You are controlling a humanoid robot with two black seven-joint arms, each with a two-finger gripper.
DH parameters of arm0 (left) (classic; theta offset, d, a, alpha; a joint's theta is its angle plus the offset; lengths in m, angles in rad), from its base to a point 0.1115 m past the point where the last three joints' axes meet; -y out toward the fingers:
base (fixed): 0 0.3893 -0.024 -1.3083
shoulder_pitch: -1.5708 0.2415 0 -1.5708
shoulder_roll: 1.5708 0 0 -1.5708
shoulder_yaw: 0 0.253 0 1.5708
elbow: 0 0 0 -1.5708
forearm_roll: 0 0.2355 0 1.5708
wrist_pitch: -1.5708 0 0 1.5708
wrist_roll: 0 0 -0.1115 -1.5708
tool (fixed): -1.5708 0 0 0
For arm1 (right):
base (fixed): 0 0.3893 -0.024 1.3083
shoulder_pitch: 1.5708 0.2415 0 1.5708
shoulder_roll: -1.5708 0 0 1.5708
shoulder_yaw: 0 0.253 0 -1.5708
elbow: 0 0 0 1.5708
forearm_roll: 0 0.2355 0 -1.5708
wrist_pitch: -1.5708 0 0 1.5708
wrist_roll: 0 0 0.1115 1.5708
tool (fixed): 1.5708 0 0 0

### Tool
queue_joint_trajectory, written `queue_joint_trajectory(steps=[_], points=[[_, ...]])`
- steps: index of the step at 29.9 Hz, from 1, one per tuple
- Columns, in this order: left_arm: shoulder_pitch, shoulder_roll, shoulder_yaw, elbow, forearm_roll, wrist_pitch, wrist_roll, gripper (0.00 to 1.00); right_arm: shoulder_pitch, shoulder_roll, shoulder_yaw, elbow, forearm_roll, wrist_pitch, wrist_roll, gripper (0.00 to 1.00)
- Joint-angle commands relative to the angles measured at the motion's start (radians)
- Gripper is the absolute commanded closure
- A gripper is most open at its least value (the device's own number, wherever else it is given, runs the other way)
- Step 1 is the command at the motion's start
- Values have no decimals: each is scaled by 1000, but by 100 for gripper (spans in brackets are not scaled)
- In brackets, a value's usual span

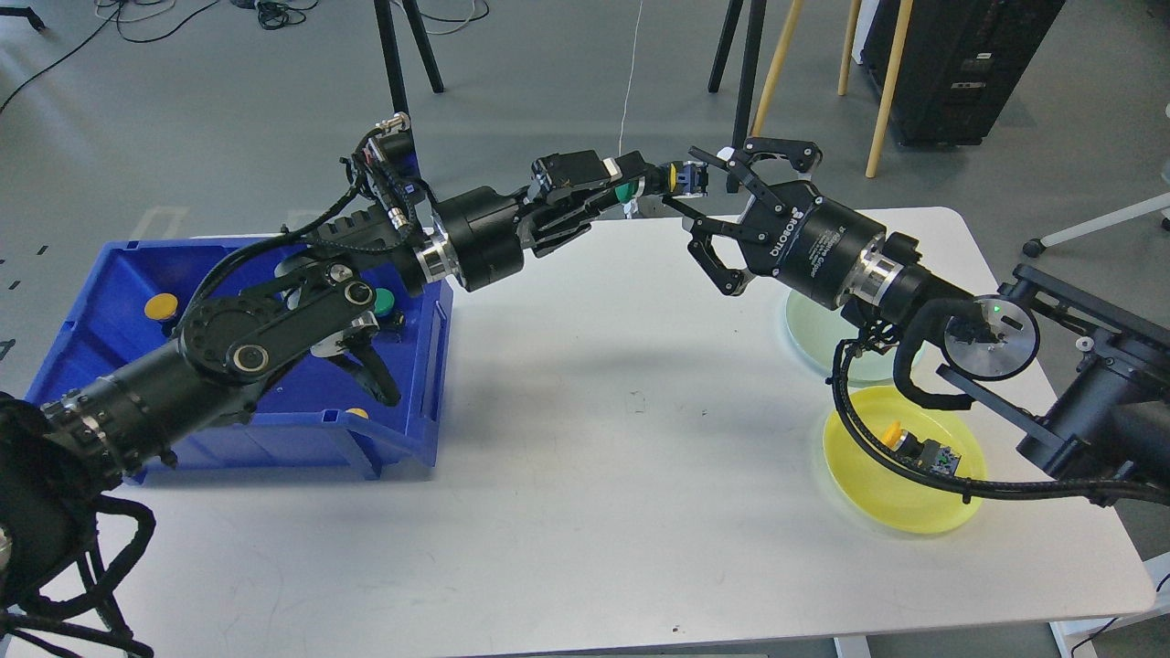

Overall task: Pass button and place on color plate
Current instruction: 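Grip the green button with the right gripper and open the left gripper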

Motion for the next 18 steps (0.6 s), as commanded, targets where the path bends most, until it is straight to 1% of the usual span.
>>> queue_joint_trajectory(steps=[1, 8, 10, 12, 18], points=[[0, -3, 3, -3, 1, -1, 0, 93, 0, 3, 2, 0, 0, -2, 1, 98], [-1, -1, 3, -5, 2, -1, 0, 92, 0, 4, 2, 2, -3, -5, 1, 99], [0, -3, 0, -5, 1, 0, 0, 86, 0, 3, 1, 2, -5, -6, 0, 99], [0, -3, -3, -5, 1, 0, 0, 79, 0, 3, 1, 3, -5, -6, 0, 99], [0, 2, -1, -9, 1, -5, 0, 79, -1, 3, -1, 6, -8, -6, 0, 99]])
